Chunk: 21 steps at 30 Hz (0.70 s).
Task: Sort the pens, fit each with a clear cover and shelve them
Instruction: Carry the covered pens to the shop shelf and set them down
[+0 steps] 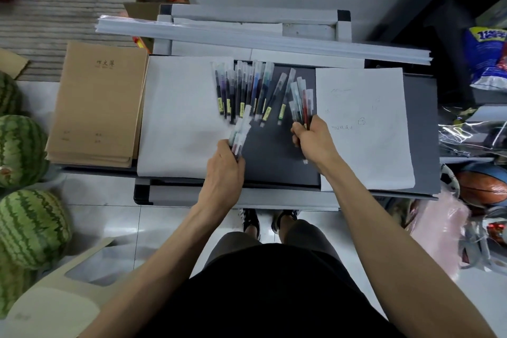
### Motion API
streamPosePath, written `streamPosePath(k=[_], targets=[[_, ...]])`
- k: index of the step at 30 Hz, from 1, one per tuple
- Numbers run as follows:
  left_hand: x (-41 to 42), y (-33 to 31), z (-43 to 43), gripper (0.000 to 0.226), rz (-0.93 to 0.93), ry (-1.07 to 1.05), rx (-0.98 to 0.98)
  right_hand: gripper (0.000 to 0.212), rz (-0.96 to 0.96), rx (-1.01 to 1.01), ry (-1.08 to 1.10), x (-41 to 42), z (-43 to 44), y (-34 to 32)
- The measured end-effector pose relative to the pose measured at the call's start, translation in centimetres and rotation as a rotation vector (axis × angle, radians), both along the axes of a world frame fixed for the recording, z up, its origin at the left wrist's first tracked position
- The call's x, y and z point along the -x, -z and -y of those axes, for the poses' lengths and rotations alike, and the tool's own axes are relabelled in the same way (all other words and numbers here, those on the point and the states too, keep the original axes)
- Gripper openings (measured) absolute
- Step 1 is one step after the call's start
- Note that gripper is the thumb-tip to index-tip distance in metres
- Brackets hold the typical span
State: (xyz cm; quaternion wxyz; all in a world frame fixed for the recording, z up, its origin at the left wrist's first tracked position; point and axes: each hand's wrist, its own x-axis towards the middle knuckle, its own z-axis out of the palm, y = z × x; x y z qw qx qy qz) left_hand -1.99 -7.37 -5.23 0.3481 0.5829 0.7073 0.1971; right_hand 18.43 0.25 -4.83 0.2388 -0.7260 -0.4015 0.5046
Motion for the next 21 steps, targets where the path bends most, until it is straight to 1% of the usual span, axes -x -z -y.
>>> streamPosePath(k=[2,5,7,11,14,17,19,21], targets=[[0.2,-0.3,-0.2,0.006,0.056,-0.019,0.005,0.013,-0.088,0.006,0.026,0.3,0.4,0.0],[0.3,0.0,-0.5,0.004,0.121,-0.039,-0.017,0.022,-0.205,-0.006,0.057,0.9,0.9,0.0],[0.4,0.4,-0.7,0.006,0.2,-0.077,-0.003,0.025,-0.265,-0.019,0.065,1.3,1.3,-0.1],[0.5,0.8,-1.2,0.012,0.39,-0.152,0.057,0.032,-0.261,-0.042,0.113,1.8,2.0,-0.1],[-0.2,0.7,-1.7,0.019,0.583,-0.237,0.069,0.028,-0.255,-0.095,0.176,2.1,2.3,0.0],[-1.0,0.0,-2.1,0.023,0.664,-0.257,0.029,0.035,-0.206,-0.182,0.241,2.7,2.5,0.0],[-1.5,-0.3,-2.5,0.021,0.708,-0.234,-0.021,0.03,-0.226,-0.243,0.298,3.1,2.3,0.2],[-2.0,-0.6,-3.2,0.018,0.712,-0.21,-0.052,0.024,-0.229,-0.296,0.336,3.5,1.9,0.2]])
